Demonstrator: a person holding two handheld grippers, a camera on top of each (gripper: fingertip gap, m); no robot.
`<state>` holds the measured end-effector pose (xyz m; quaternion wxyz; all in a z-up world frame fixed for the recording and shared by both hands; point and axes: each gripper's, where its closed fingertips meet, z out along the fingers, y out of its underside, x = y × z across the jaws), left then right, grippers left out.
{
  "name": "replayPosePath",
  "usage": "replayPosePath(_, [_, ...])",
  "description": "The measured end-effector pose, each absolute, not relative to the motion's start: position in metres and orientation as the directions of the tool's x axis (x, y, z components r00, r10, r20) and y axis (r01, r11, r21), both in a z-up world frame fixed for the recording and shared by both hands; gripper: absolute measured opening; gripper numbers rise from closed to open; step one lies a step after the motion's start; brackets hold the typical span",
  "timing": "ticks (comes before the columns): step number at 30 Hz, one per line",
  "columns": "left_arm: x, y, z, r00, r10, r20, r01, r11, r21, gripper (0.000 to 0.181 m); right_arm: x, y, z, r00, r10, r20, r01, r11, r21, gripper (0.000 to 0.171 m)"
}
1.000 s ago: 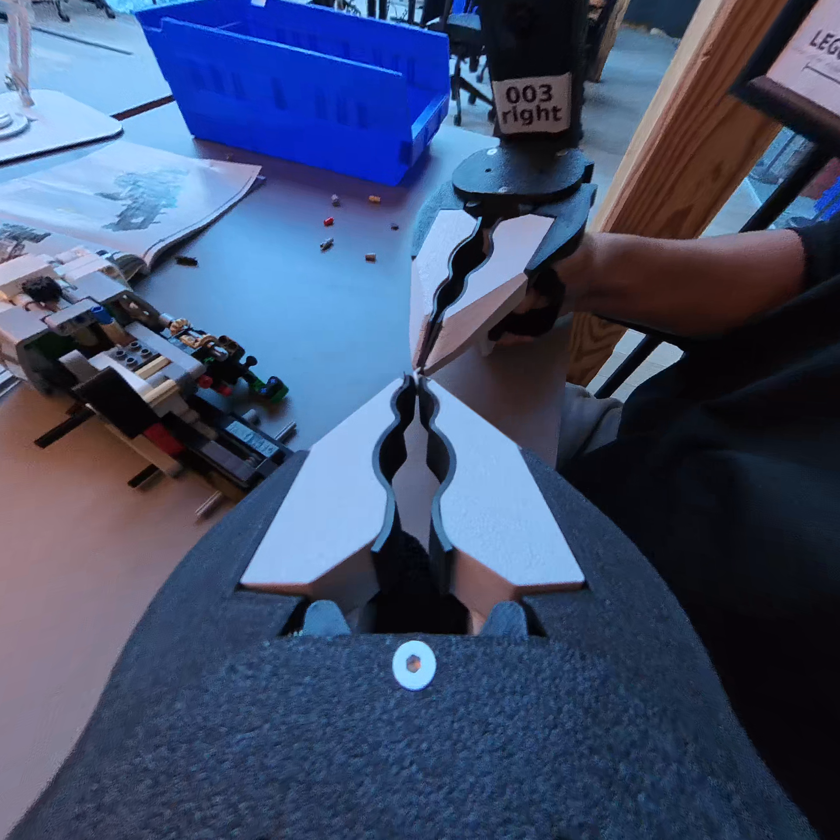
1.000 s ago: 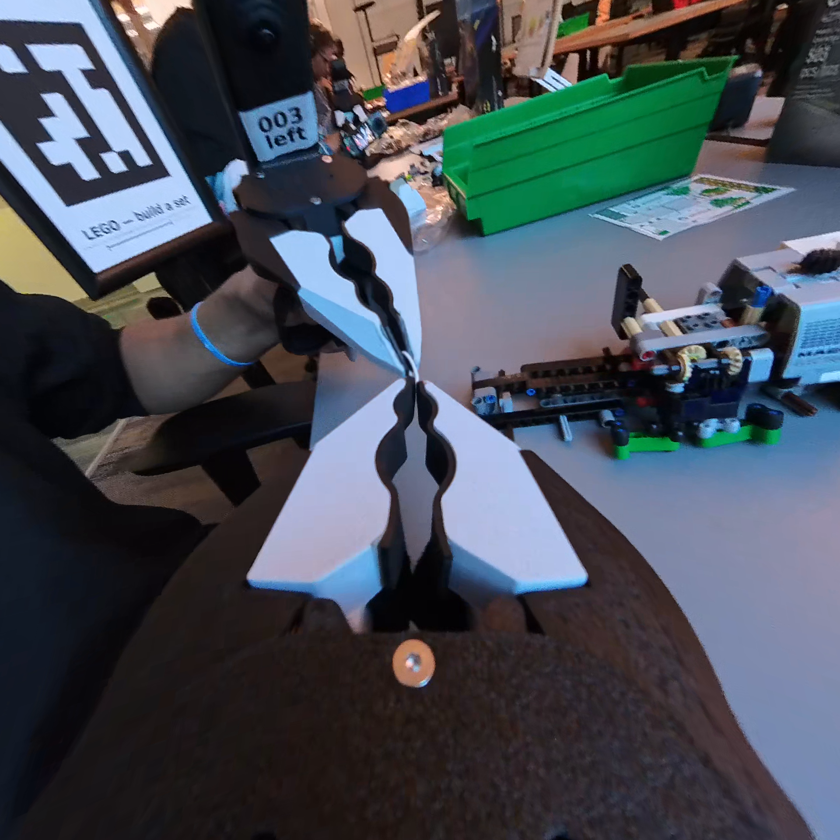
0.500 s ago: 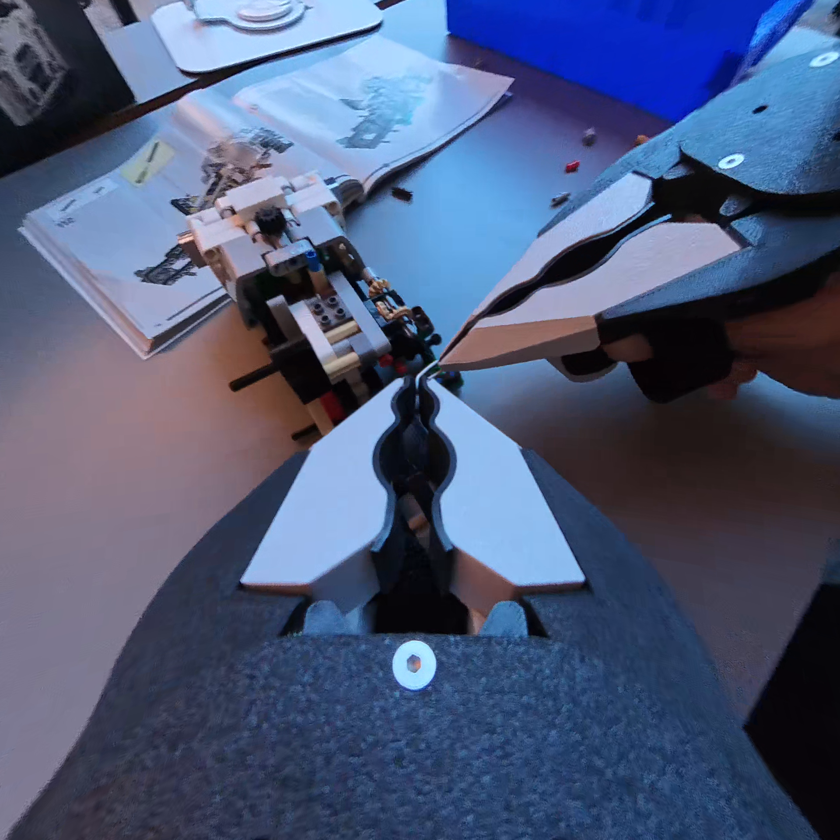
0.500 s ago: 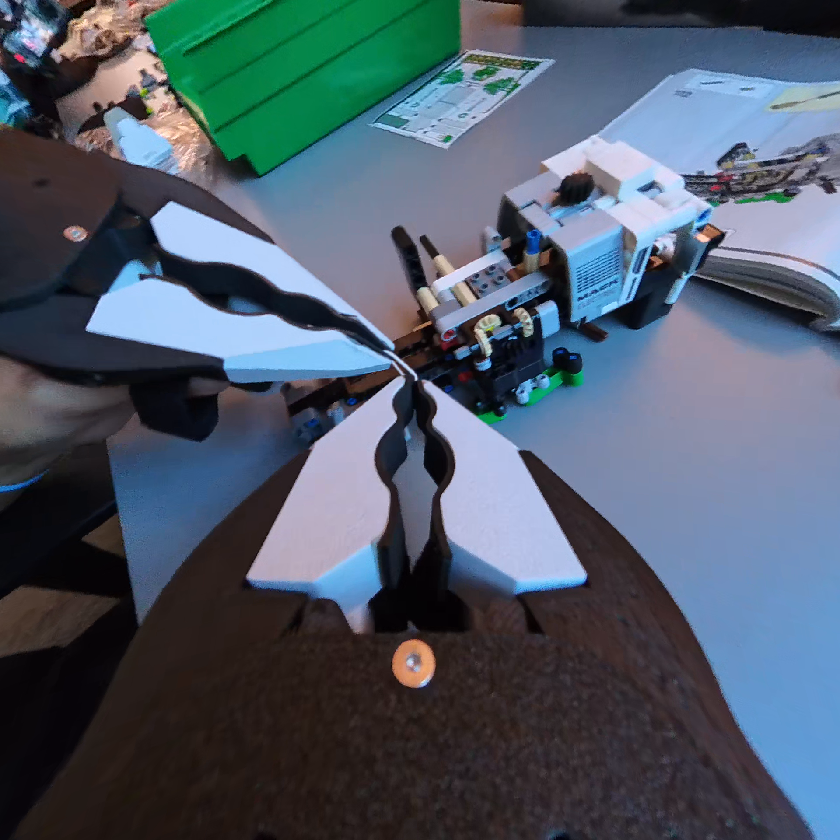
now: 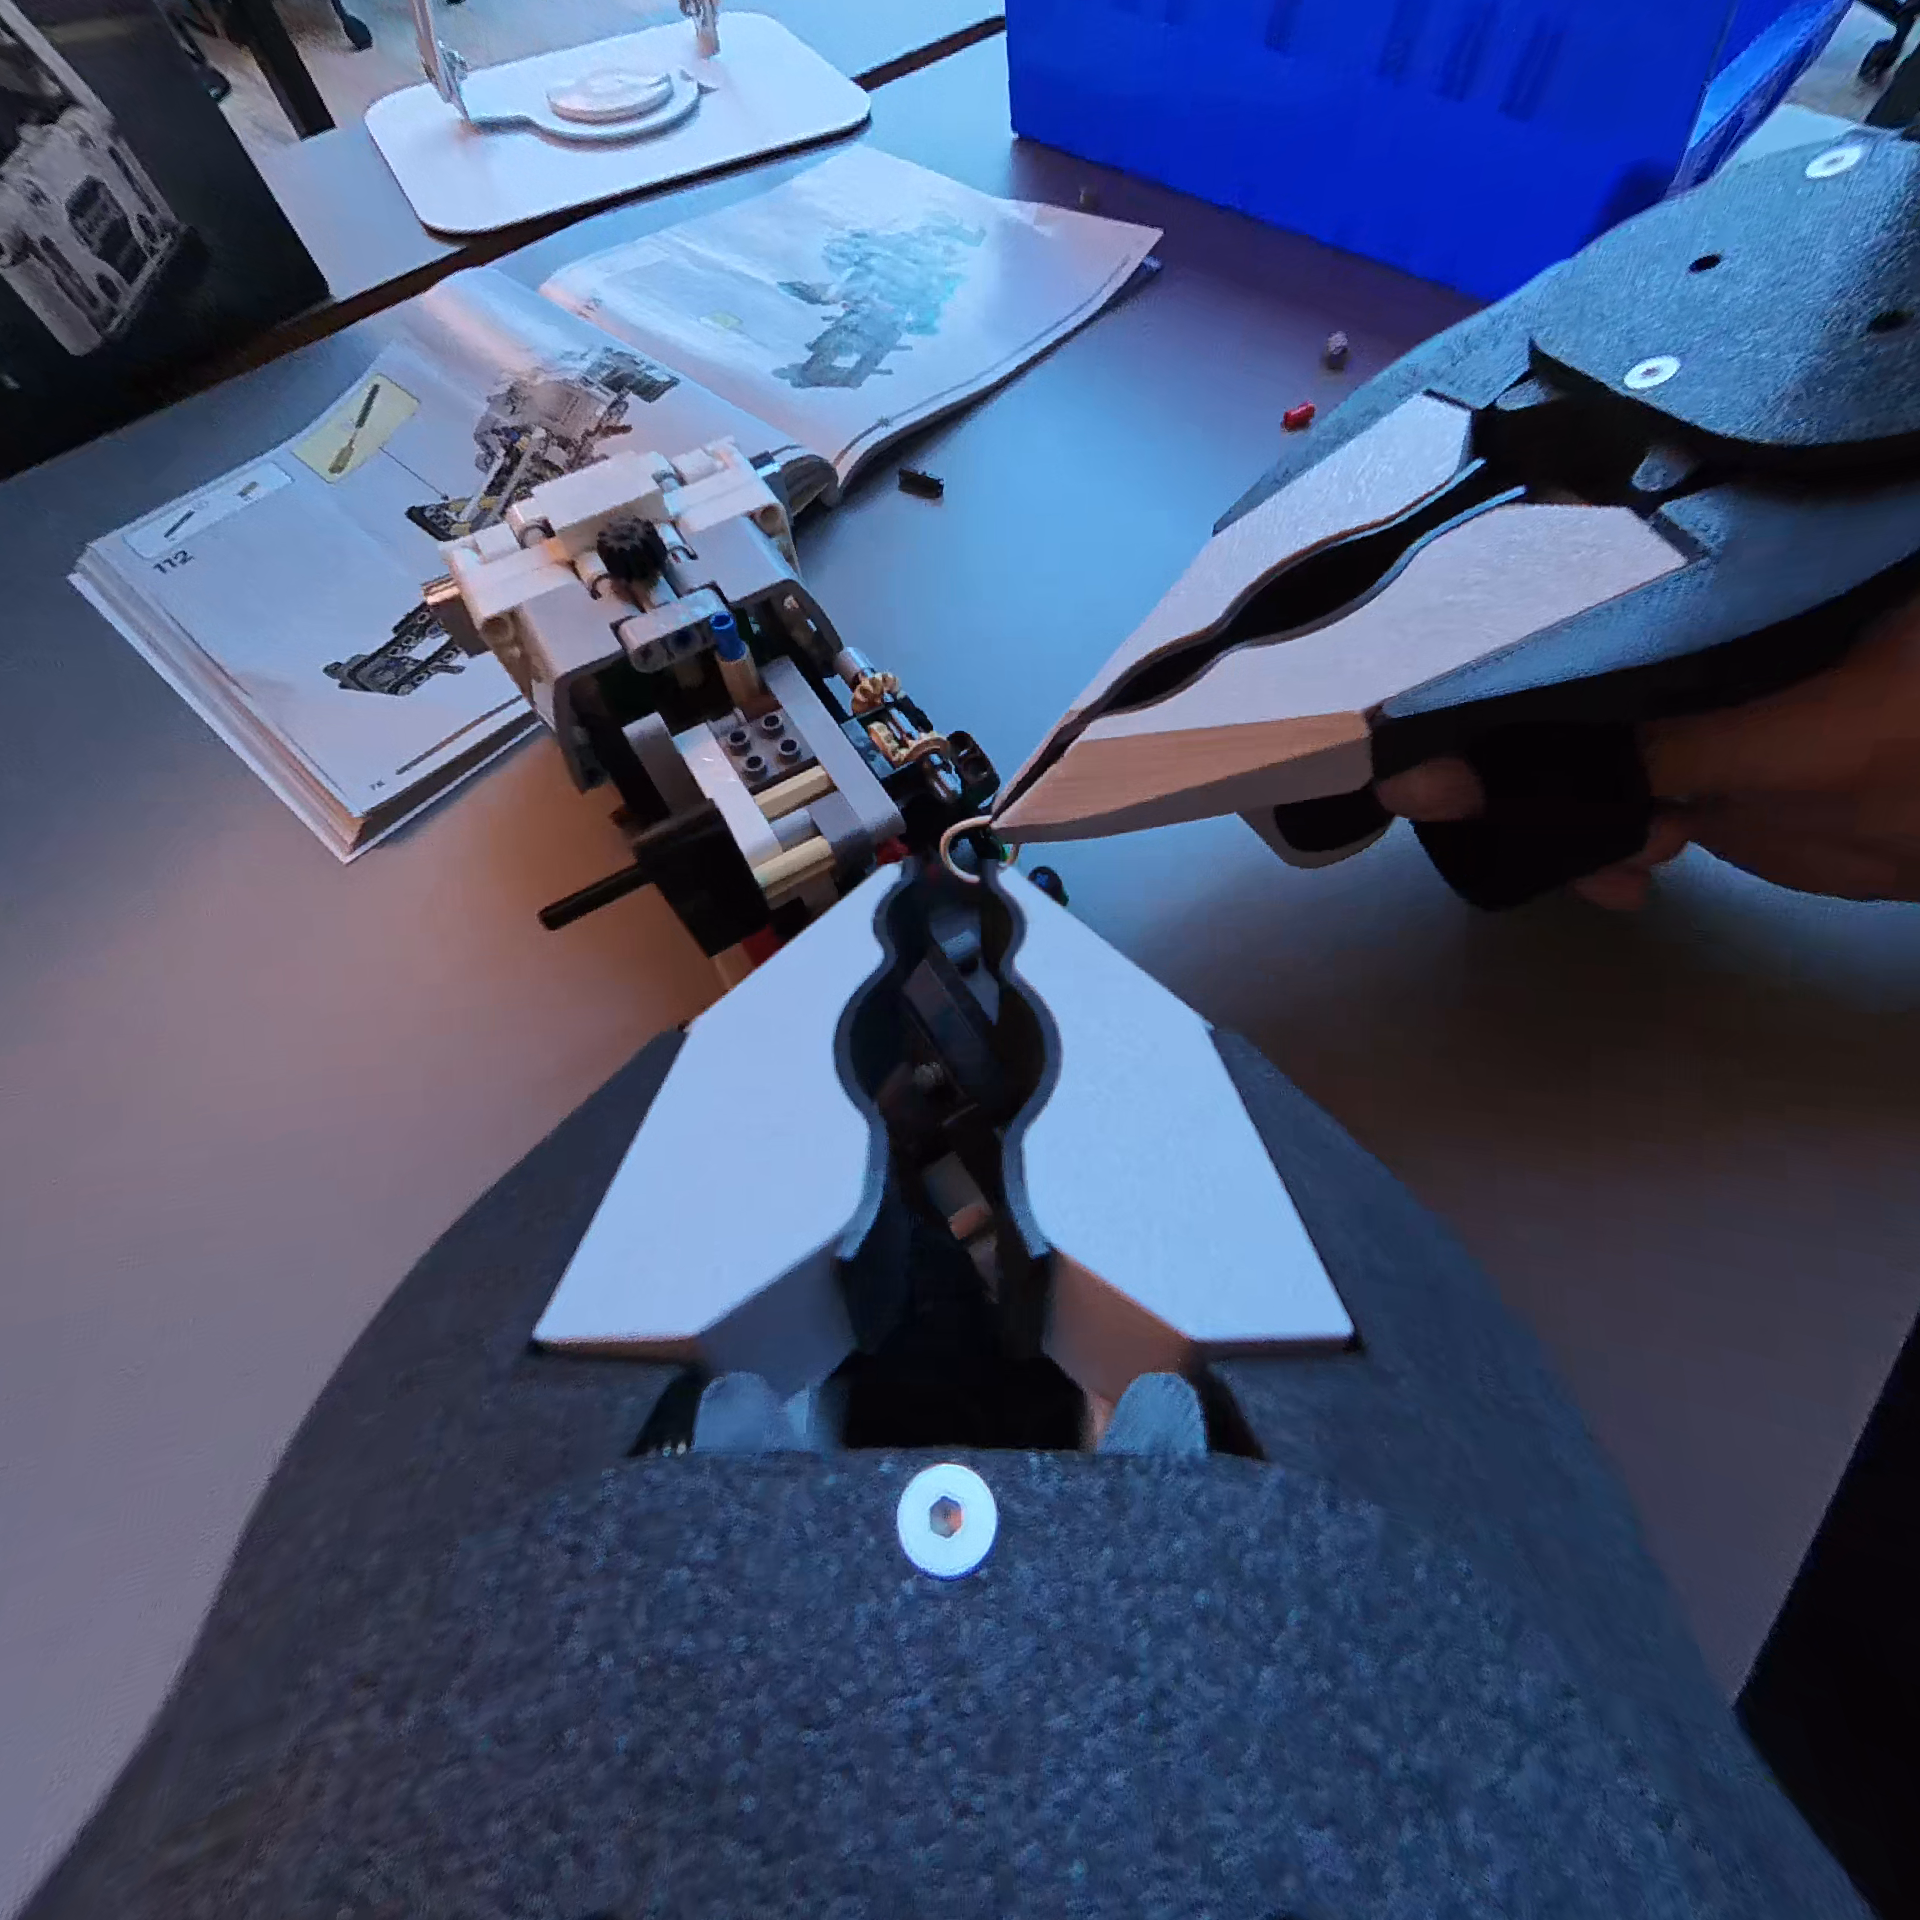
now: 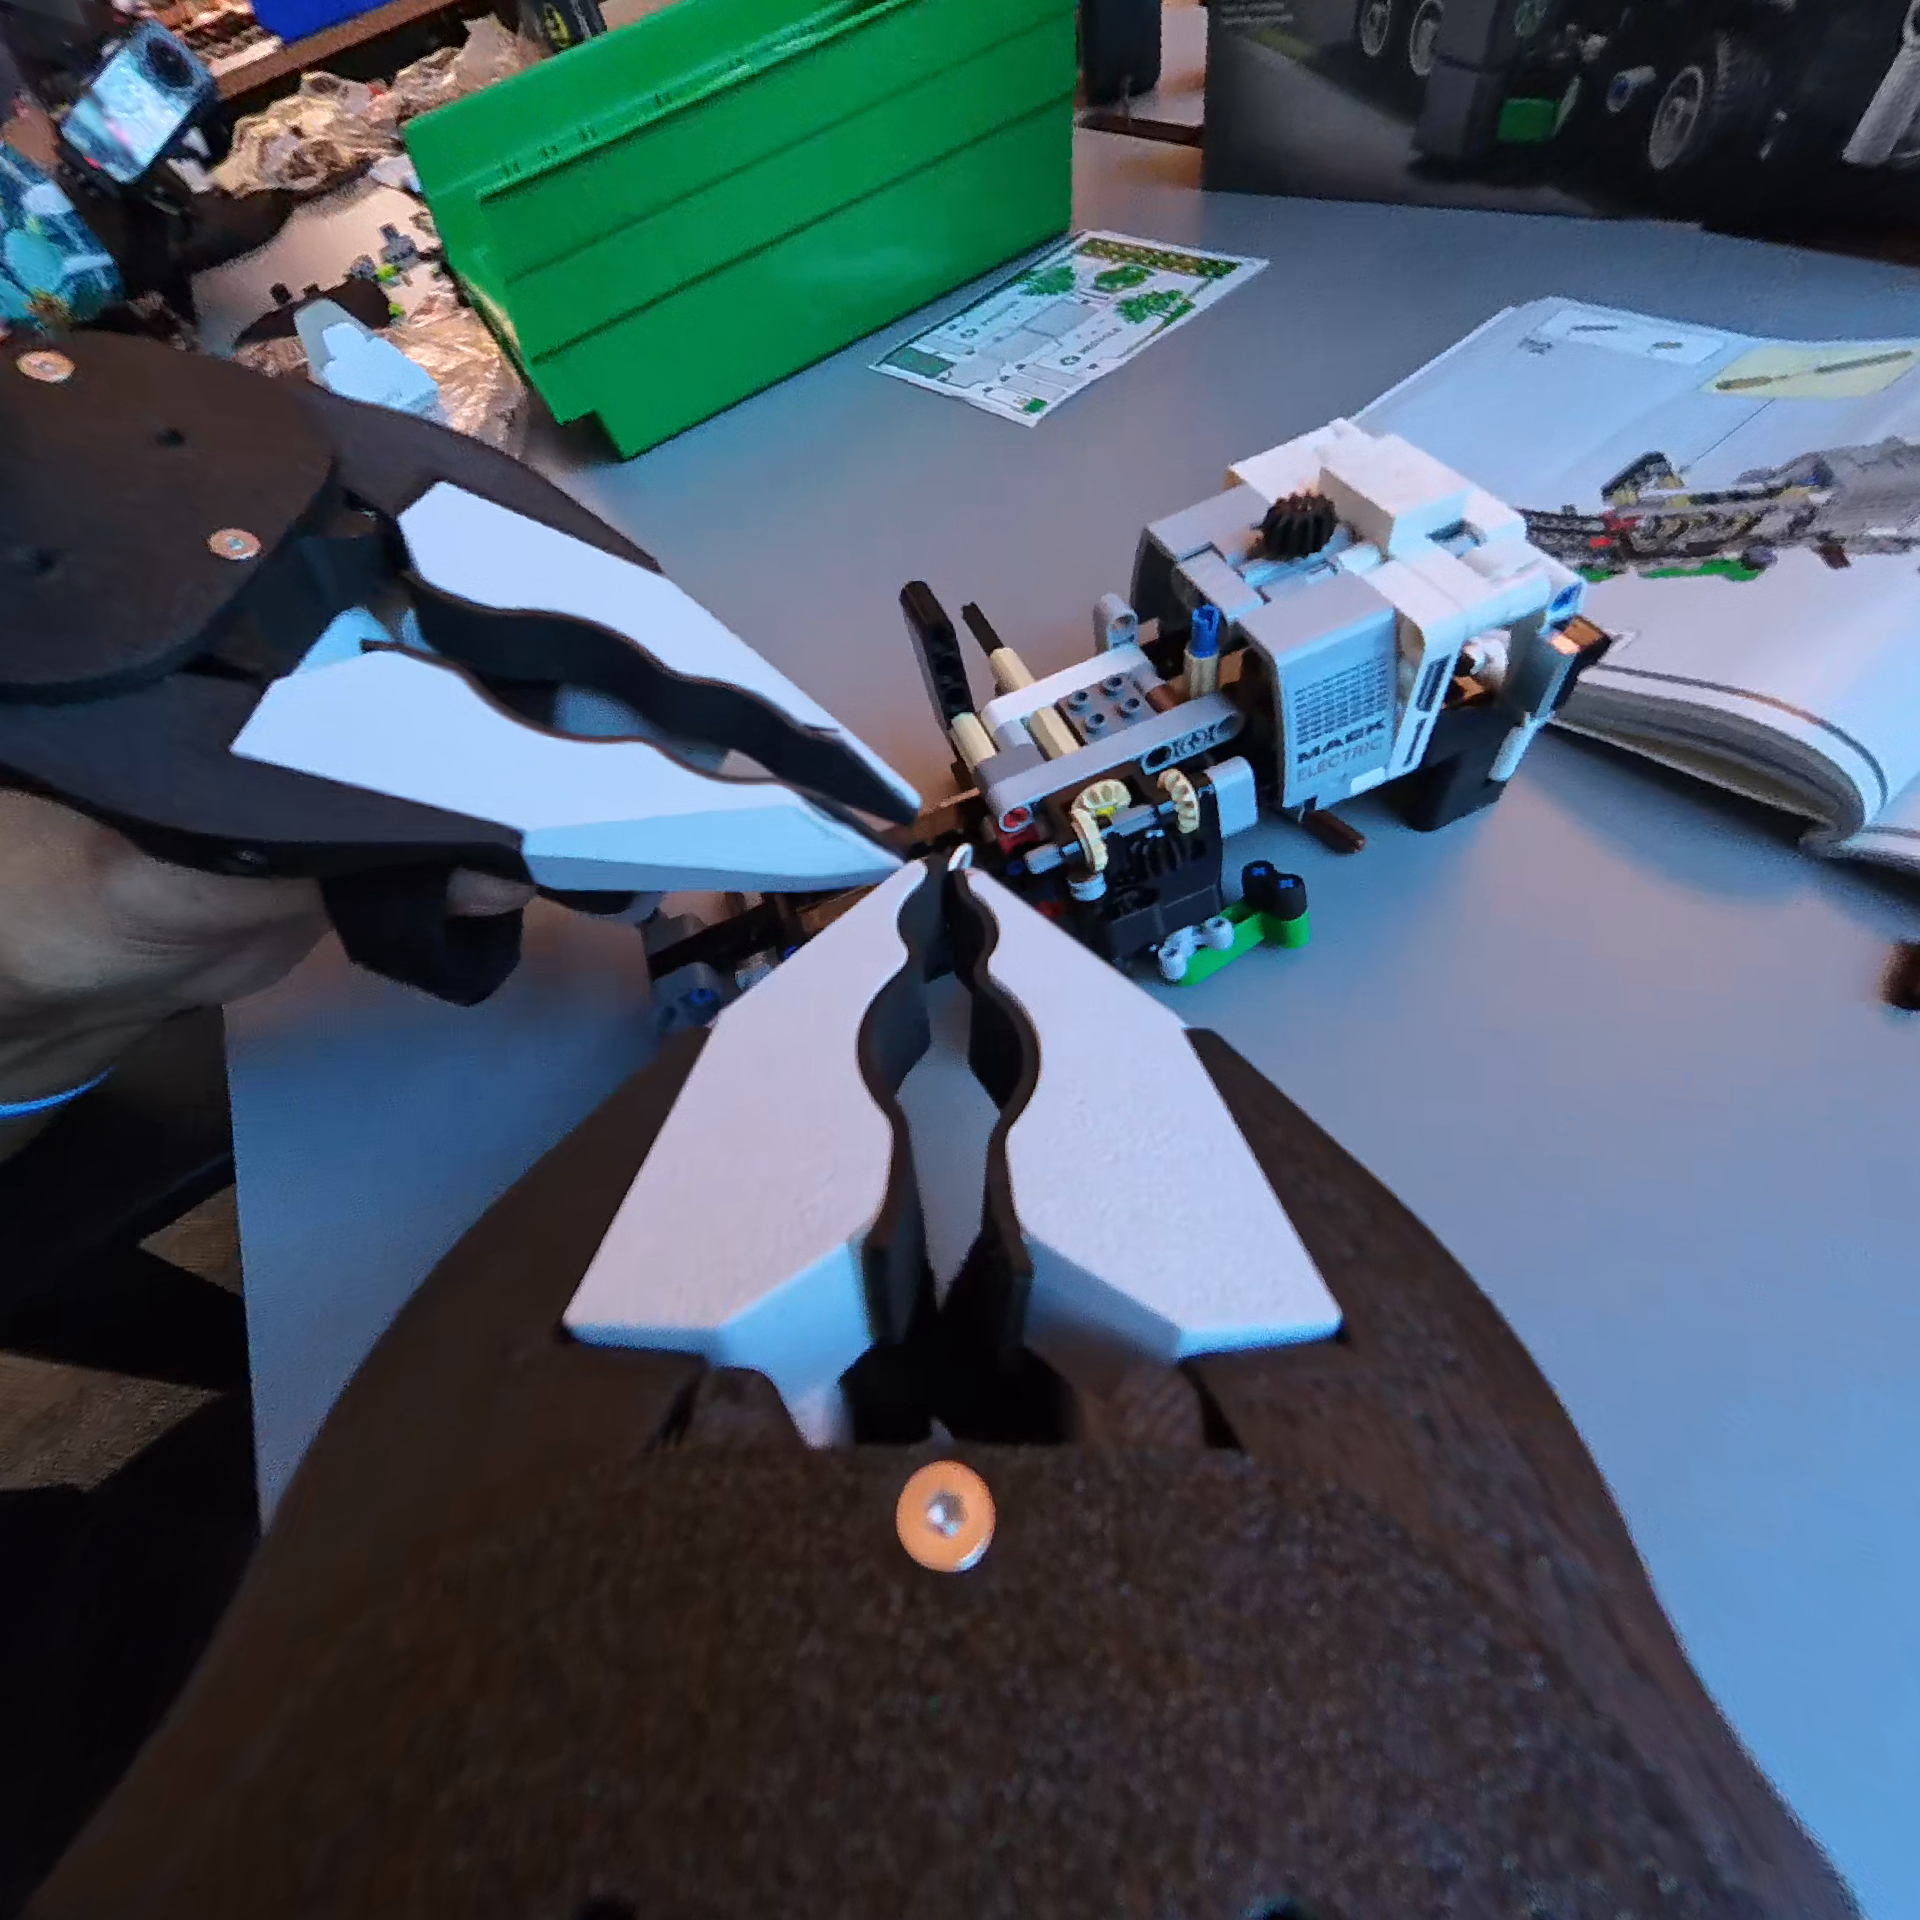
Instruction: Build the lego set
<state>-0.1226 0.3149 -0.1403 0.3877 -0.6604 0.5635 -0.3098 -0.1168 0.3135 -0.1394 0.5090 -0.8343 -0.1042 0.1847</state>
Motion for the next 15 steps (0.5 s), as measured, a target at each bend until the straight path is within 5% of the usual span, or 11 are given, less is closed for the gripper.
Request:
replayPosePath(1, [-0.1231,0.3152,-0.1409,0.169,-0.985,-0.024,-0.51,-0.066,-0.857,0.008,-0.1187,0.3134,-0.1372,0.901,0.39,-0.189,0.003,-0.442,-0.897,0.0])
replayPosePath(15, [-0.1226,0.318,-0.1475,0.082,-0.996,0.029,-0.518,-0.067,-0.853,0.0,-0.1221,0.3135,-0.1438,0.859,0.491,-0.144,0.095,-0.43,-0.898,0.0])
